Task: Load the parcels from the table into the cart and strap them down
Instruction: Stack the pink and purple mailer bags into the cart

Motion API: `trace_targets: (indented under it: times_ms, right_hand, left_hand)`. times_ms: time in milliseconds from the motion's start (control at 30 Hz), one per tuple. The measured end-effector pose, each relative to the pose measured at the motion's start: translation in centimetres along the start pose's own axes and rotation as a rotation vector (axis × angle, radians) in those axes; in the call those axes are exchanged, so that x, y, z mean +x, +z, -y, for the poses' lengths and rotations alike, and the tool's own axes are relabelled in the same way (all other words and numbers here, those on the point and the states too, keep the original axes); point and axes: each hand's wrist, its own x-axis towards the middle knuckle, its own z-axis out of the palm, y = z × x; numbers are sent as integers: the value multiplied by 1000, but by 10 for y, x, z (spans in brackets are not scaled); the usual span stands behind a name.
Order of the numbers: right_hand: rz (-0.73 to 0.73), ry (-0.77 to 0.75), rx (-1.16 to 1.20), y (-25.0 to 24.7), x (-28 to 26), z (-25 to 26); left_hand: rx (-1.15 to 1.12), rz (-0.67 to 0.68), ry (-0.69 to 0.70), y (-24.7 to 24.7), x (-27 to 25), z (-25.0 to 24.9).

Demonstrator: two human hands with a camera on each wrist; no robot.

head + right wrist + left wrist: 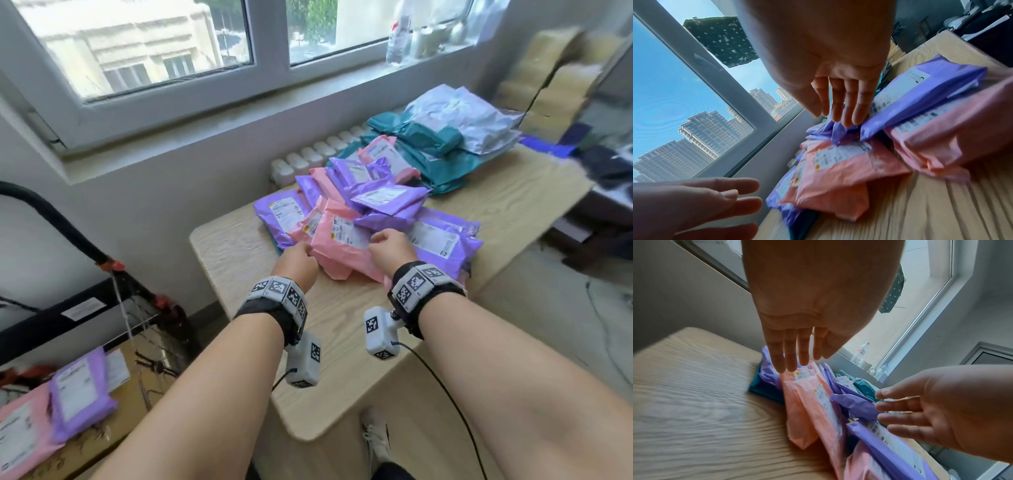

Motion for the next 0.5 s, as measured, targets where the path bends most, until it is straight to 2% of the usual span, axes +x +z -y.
trace_targets:
  times_ms: [233, 500]
  right_hand:
    - [-51, -8, -126, -60, 103, -12]
    - [51, 178, -106, -70, 183, -18]
  left_hand:
    - [-30, -17, -48, 53, 68, -77]
    - [-41, -8, -90, 90, 121, -118]
